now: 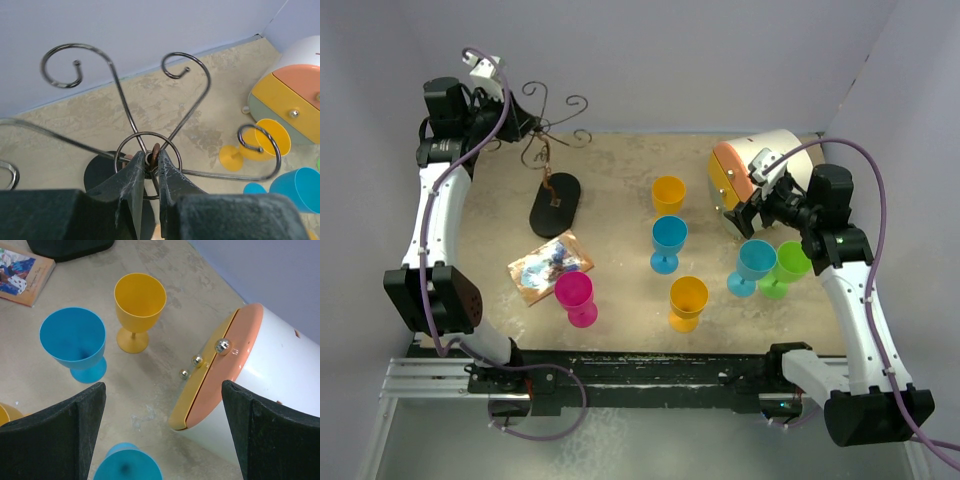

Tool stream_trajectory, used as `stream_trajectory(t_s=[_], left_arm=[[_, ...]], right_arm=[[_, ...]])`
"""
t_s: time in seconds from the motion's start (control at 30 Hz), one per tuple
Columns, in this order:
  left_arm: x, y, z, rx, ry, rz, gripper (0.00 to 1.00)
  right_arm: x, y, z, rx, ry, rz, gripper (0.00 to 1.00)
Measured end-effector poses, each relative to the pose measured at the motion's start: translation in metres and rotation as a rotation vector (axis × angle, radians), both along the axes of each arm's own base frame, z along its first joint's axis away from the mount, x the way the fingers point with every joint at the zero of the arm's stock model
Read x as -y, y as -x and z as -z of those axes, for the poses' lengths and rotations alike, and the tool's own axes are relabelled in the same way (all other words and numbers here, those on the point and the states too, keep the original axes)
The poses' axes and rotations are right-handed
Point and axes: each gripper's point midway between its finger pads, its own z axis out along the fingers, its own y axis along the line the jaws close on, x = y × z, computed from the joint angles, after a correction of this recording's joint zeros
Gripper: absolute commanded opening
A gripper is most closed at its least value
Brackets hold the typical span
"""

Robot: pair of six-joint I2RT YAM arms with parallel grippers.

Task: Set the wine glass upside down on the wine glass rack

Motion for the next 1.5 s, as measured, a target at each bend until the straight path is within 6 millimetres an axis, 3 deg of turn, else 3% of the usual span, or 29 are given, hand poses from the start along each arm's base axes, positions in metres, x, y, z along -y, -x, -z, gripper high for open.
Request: stream_trajectory(t_s=[0.67,1.03,1.5], left_arm=[[0.005,-0.015,-0.004,0.004,0.038,0.010,0.00],[0.037,-0.006,-0.004,0.064,0.058,0.056,0.00],[0.047,-0.008,-0.004,0.046,0.156,0.060,0.00]], right_arm=[[0.001,0.000,0.000,0.000,0.001,0.004,1.00],[0.001,-0.001,0.002,-0.004,0.002,0.005,1.00],[0.001,-0.002,0.002,-0.004,0.003,0.007,1.00]])
